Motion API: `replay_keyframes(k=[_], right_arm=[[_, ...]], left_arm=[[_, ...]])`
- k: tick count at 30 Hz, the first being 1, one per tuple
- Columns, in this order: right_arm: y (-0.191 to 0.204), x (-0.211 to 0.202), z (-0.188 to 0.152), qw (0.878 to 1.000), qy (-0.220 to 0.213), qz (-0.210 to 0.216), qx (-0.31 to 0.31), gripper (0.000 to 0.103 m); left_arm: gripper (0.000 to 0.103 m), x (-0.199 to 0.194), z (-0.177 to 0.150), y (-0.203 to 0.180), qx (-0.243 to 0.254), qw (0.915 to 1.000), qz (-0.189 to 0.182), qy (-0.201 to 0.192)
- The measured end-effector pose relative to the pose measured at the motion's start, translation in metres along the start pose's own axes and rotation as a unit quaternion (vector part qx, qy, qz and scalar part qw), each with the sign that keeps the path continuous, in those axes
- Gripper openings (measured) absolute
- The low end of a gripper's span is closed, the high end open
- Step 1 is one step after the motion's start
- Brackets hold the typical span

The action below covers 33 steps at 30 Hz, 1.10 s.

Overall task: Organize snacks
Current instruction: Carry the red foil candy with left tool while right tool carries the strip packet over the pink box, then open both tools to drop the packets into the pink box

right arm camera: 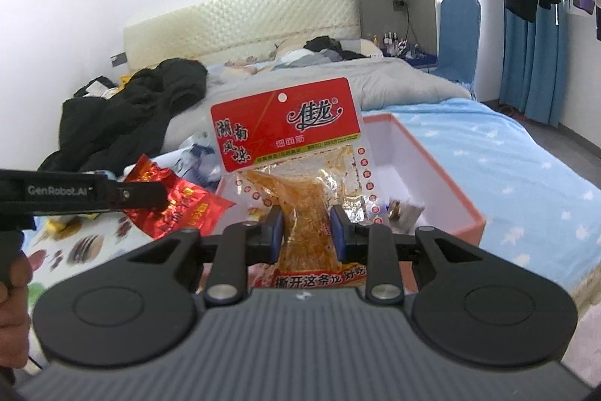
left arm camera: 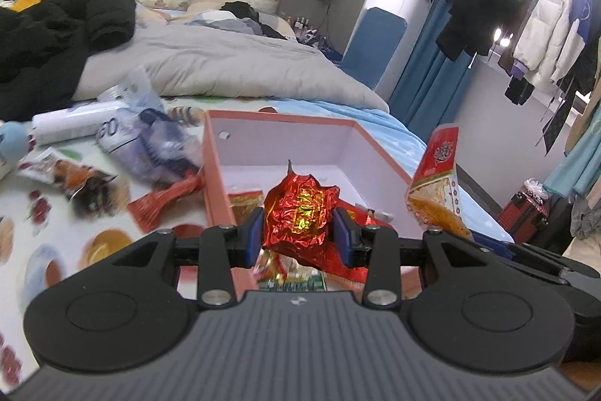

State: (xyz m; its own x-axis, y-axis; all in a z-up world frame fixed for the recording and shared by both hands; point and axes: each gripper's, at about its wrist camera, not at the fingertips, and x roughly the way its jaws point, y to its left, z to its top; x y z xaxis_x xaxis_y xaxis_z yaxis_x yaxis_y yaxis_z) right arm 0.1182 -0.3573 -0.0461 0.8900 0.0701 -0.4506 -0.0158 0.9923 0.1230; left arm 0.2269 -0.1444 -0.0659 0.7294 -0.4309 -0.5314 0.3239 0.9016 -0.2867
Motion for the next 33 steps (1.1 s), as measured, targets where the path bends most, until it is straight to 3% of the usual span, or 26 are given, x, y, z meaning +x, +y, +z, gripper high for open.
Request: replay_keyframes(k=[11, 17, 20, 22, 33], right_arm=[[-0.036, 0.082, 0.006, 0.999, 0.034, -0.011, 0.007, 0.031], [-0.045, 0.117, -0.003, 0.998, 0.068, -0.012, 0.013, 0.036], [-0.048, 0.122, -0.005, 0.997, 0.075, -0.012, 0.020, 0.045], [-0.048, 0.122, -0.004, 0.997, 0.075, -0.010, 0.022, 0.060], [-0.034, 0.082, 0.000, 0.999, 0.041, 0.012, 0.029, 0.060]], left_arm=[[0.044, 0.105, 0.018, -0.013, 0.017, 0.9986, 0.003, 0.050], [0.045, 0.133, 0.019, -0.011, 0.024, 0.9967, 0.010, 0.077], [0.054, 0.132, 0.017, -0.007, 0.021, 0.9973, 0.021, 0.067], [0.058, 0.126, 0.017, -0.007, 0.022, 0.9977, 0.026, 0.059], [0.058, 0.060, 0.010, -0.006, 0.022, 0.9990, 0.020, 0.032]])
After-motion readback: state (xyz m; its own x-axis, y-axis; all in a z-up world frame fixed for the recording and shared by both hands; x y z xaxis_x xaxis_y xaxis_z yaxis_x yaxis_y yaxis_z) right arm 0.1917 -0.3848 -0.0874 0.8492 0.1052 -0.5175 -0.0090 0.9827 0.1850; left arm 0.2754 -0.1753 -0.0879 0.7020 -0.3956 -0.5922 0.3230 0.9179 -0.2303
